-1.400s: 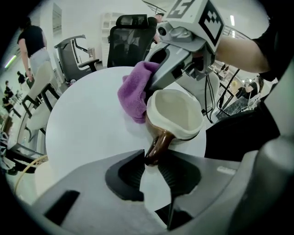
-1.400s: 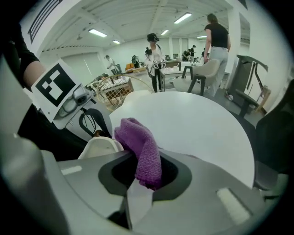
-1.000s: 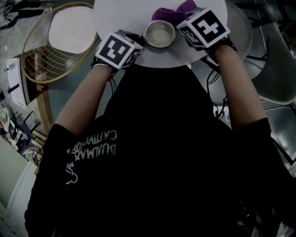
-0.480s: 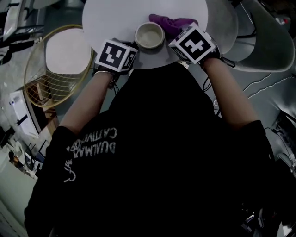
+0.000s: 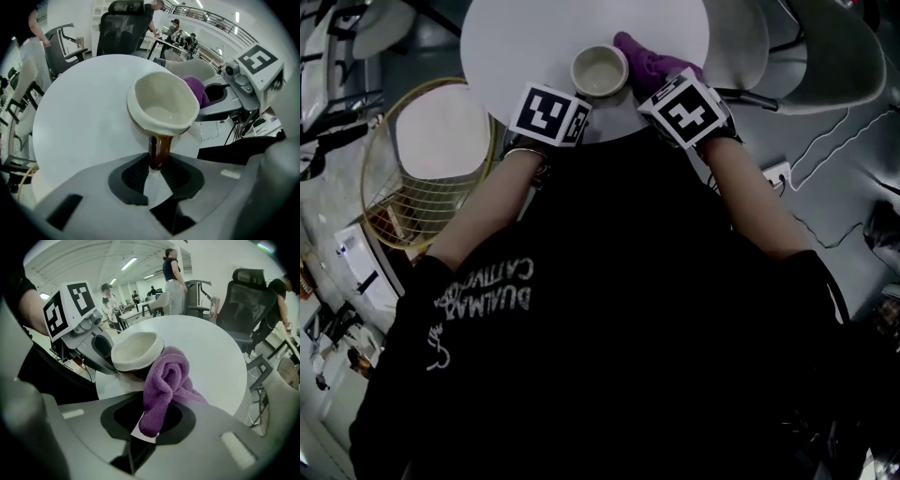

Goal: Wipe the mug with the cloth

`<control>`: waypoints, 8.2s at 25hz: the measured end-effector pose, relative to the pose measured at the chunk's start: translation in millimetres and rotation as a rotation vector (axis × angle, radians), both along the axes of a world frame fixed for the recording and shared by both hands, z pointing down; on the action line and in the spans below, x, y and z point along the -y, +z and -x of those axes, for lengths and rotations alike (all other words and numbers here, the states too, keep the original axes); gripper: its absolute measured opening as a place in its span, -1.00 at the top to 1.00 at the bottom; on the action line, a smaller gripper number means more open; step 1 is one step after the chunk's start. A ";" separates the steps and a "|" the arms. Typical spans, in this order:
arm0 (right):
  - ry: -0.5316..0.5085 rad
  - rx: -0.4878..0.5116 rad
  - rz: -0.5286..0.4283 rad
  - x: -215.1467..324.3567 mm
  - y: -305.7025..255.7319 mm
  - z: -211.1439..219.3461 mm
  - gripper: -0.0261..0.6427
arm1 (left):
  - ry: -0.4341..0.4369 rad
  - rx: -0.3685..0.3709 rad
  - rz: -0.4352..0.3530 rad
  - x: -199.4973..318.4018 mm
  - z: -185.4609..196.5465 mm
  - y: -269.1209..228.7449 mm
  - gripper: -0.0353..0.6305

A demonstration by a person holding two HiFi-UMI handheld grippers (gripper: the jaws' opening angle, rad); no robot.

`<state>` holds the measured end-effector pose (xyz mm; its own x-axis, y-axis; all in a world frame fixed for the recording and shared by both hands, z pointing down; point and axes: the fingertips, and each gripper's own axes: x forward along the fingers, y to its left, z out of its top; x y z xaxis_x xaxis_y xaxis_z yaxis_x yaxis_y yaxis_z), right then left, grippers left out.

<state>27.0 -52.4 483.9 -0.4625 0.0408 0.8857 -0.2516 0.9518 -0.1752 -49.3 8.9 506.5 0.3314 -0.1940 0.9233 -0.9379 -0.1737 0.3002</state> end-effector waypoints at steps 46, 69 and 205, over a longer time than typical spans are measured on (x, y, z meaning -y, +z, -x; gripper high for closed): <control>0.072 0.171 0.191 -124.9 -2.0 51.3 0.73 | 0.296 -0.030 -0.060 -18.4 -11.3 5.9 0.67; -0.202 -0.074 0.531 -2.3 13.4 -32.2 0.83 | 0.281 0.068 -0.028 1.5 -10.8 -1.5 0.68; 0.449 0.950 1.029 135.3 -206.4 128.4 0.88 | -0.028 0.229 -0.093 7.0 4.7 -26.0 0.63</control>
